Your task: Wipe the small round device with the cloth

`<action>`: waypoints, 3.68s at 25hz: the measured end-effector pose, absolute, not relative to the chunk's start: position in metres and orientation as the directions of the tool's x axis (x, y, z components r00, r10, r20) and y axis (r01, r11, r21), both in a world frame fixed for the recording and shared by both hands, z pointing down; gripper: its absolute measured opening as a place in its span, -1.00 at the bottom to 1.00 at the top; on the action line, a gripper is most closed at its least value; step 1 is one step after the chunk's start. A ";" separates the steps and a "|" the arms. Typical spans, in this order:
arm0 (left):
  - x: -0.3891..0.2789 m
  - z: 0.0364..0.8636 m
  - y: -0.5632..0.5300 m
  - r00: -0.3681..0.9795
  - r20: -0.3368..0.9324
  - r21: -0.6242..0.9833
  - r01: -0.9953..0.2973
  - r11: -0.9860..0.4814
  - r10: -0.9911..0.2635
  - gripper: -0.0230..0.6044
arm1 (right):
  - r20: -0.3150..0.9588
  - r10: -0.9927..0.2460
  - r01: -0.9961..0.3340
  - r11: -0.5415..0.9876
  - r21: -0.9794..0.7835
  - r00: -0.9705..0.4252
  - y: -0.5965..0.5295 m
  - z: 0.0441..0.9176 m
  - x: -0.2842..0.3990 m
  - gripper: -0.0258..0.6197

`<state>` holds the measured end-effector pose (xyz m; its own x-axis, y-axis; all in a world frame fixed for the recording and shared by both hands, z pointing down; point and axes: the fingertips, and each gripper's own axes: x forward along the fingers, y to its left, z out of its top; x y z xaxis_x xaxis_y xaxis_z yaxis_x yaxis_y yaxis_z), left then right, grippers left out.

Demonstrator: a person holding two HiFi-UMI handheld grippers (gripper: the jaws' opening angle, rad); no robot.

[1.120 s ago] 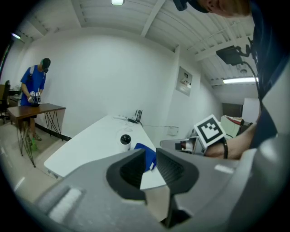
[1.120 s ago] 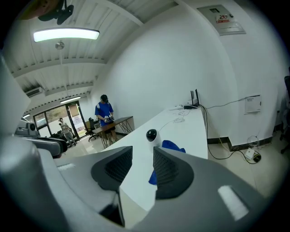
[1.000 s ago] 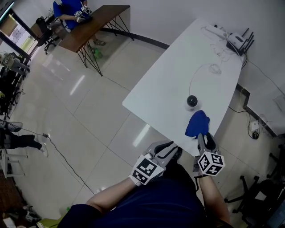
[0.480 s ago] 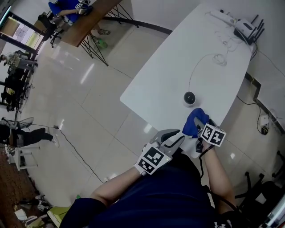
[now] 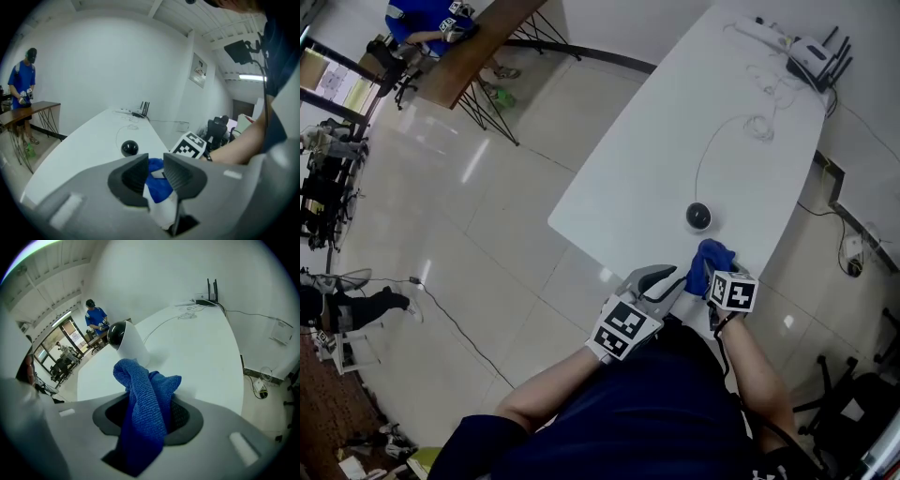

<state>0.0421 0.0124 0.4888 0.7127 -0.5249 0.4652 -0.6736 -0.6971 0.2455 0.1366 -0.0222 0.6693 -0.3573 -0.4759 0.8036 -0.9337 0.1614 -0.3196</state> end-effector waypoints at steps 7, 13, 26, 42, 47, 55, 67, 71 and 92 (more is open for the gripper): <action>0.039 0.504 -0.034 0.712 0.477 0.182 -0.653 -0.735 -0.515 -0.61 | 0.611 -0.674 -0.887 0.151 -0.436 -0.415 -0.049 0.616 0.155 -0.47; 0.053 0.529 -0.069 0.710 0.507 0.155 -0.632 -0.759 -0.488 -0.61 | 0.520 -0.770 -0.929 0.290 -0.231 -0.370 -0.089 0.540 0.175 -0.46; 0.075 0.561 -0.087 0.697 0.585 0.100 -0.569 -0.817 -0.414 -0.59 | 0.618 -0.569 -0.665 0.741 0.100 -0.542 -0.126 0.498 0.095 -0.45; 0.075 0.567 -0.084 0.692 0.607 0.133 -0.573 -0.808 -0.391 -0.57 | 0.690 -0.139 -0.607 0.619 -0.499 -0.710 -0.160 0.627 0.122 -0.46; 0.074 0.564 -0.088 0.687 0.601 0.131 -0.589 -0.798 -0.408 -0.57 | 0.677 -0.221 -0.673 0.518 -0.528 -0.702 -0.163 0.631 0.131 -0.45; 0.070 0.550 -0.095 0.683 0.578 0.083 -0.594 -0.800 -0.447 -0.57 | 0.580 -0.527 -0.771 0.543 -0.333 -0.621 -0.148 0.541 0.141 -0.44; 0.077 0.557 -0.085 0.653 0.614 0.032 -0.582 -0.813 -0.443 -0.57 | 0.561 -0.553 -0.725 0.676 -0.130 -0.616 -0.109 0.516 0.088 -0.44; 0.074 0.558 -0.092 0.637 0.620 0.017 -0.594 -0.805 -0.458 -0.57 | 0.556 -0.560 -0.754 0.624 -0.205 -0.614 -0.125 0.521 0.105 -0.44; 0.073 0.571 -0.093 0.626 0.653 0.023 -0.578 -0.815 -0.426 -0.39 | 0.581 -0.501 -0.762 0.324 -0.561 -0.641 -0.142 0.606 0.144 -0.44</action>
